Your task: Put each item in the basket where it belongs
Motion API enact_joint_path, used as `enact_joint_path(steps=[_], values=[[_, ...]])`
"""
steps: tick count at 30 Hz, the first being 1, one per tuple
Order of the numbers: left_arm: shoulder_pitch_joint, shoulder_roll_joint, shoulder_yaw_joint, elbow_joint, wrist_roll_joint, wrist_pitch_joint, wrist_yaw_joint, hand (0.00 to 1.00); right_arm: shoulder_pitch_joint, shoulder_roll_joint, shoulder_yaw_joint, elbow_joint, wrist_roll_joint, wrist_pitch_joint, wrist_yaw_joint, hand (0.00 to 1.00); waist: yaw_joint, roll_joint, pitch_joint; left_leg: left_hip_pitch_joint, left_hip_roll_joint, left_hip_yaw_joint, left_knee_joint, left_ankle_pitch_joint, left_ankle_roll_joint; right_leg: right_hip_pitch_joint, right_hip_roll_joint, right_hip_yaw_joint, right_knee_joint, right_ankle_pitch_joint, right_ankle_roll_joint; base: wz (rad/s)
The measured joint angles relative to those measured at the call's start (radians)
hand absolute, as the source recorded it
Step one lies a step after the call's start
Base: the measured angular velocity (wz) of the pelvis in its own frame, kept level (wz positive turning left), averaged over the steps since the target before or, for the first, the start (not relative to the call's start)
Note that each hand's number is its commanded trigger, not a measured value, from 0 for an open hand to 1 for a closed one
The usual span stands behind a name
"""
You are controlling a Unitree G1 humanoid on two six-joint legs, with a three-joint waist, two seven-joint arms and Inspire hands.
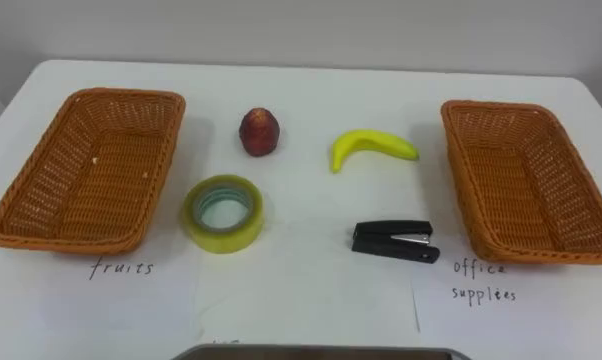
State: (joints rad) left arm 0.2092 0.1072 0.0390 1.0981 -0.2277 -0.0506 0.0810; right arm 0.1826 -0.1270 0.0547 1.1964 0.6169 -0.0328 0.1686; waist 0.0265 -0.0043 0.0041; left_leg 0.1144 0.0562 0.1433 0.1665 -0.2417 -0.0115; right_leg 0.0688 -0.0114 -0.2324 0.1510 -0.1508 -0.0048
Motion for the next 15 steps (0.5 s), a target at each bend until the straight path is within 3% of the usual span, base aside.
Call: enact_joint_path(steps=[8,15], values=[[0.006,0.000,0.004,-0.017,0.067,-0.006,0.043,0.00,0.000,0.000,0.004,0.005,0.001,-0.001,0.009,0.00,0.000,0.002,0.0011,0.003,-0.002,0.004,0.000,0.000,0.000,0.003,-0.001,0.003,-0.002,-0.001,0.002,-0.01],[0.023,0.001,0.001,-0.017,0.060,-0.007,0.069,0.00,0.004,0.001,0.009,0.008,0.005,-0.001,0.006,0.00,-0.007,-0.003,0.0043,0.014,-0.002,0.000,-0.002,0.000,0.000,0.016,-0.004,0.004,-0.009,-0.002,0.003,0.01]])
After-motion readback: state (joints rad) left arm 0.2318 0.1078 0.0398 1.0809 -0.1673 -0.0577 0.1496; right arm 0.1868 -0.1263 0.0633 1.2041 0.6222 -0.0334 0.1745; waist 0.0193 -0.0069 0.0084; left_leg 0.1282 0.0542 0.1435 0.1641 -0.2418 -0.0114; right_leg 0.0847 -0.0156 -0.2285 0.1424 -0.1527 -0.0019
